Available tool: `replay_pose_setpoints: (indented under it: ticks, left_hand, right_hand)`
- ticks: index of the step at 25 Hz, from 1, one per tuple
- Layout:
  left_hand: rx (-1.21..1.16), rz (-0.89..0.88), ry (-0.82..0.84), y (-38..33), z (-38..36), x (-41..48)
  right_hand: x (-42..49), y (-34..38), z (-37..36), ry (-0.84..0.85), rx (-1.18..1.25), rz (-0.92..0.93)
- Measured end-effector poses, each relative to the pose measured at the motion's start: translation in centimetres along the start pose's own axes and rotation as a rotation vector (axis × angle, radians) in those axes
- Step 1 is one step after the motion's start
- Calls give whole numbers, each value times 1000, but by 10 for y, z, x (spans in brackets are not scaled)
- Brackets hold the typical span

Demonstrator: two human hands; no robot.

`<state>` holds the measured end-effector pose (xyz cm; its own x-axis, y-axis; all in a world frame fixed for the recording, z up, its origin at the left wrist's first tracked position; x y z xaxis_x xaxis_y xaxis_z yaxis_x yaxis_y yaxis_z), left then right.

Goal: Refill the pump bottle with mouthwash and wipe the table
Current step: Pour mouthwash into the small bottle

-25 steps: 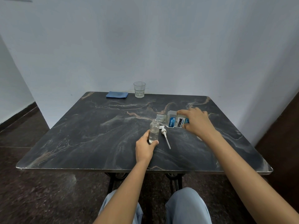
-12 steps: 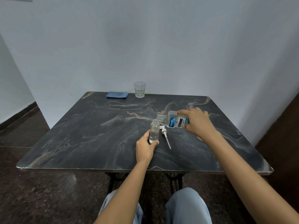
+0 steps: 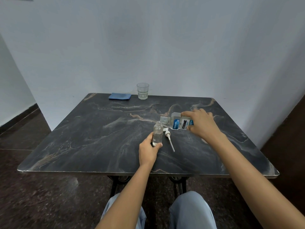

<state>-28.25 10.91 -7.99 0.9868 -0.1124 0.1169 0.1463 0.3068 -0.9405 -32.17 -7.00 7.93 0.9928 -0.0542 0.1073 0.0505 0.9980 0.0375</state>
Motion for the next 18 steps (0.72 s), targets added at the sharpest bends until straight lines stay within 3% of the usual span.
replay_pose_setpoints:
  ticks: [18]
  left_hand:
    - [-17, 4, -3, 2, -1, 1]
  right_hand:
    - [0, 1, 0, 0, -19, -1]
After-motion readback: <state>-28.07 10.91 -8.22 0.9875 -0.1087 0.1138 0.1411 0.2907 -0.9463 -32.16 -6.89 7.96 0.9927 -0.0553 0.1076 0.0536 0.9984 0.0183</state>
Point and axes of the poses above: each hand's wrist, its own x-axis towards the middle knuckle, its own z-axis out of the back of the hand, y = z × x, the point moved 4 cm from there along x, towards the middle knuckle, and after that the axes turned 6 degrees about y, right-handed, at the moved point
